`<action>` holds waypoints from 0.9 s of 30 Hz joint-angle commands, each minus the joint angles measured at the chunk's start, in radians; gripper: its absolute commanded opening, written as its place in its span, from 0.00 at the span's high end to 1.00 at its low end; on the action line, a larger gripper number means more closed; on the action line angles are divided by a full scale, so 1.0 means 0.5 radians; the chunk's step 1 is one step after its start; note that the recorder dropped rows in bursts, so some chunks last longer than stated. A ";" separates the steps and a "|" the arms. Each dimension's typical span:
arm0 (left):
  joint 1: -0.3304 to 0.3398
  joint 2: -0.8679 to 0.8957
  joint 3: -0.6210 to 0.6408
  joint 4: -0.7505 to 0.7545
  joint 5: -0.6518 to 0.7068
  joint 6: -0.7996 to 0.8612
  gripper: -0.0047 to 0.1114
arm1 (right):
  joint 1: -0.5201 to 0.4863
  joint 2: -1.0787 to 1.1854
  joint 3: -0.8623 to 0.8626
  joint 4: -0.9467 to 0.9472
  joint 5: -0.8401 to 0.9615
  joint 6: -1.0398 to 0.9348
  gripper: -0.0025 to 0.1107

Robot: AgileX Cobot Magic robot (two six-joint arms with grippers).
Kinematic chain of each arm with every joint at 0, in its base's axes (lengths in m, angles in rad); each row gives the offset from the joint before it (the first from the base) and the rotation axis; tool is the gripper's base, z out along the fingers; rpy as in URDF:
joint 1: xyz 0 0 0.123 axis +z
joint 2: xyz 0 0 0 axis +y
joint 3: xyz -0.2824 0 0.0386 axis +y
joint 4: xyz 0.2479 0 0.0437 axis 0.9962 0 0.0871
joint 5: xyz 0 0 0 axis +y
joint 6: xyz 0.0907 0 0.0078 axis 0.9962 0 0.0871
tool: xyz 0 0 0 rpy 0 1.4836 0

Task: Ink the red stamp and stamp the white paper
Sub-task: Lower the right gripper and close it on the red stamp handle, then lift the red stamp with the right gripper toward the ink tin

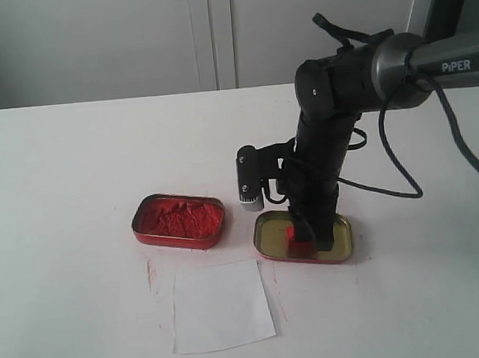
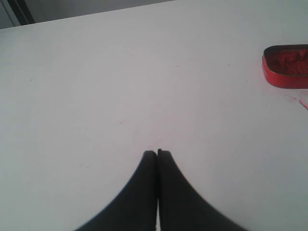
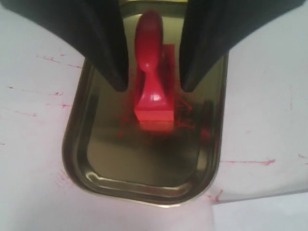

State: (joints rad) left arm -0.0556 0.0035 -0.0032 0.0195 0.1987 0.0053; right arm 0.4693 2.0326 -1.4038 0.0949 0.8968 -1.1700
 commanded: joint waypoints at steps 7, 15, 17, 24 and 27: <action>0.002 -0.007 0.006 -0.005 -0.008 0.006 0.96 | -0.001 0.007 -0.006 0.013 -0.010 0.006 0.81; 0.002 -0.007 0.006 -0.005 -0.008 0.006 0.96 | -0.001 0.007 -0.006 0.013 0.012 0.224 0.98; 0.002 -0.007 0.006 -0.005 -0.008 0.006 0.96 | -0.001 0.007 -0.006 0.013 0.012 0.257 0.98; 0.002 -0.007 0.006 -0.005 -0.008 0.006 0.96 | -0.001 -0.019 -0.006 0.013 0.012 0.291 0.98; 0.002 -0.007 0.006 -0.005 -0.008 0.006 0.96 | -0.001 -0.059 -0.006 0.013 0.012 0.306 0.98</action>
State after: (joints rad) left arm -0.0556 0.0035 -0.0032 0.0195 0.1987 0.0053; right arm 0.4693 2.0279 -1.4038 0.0970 0.8984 -1.0307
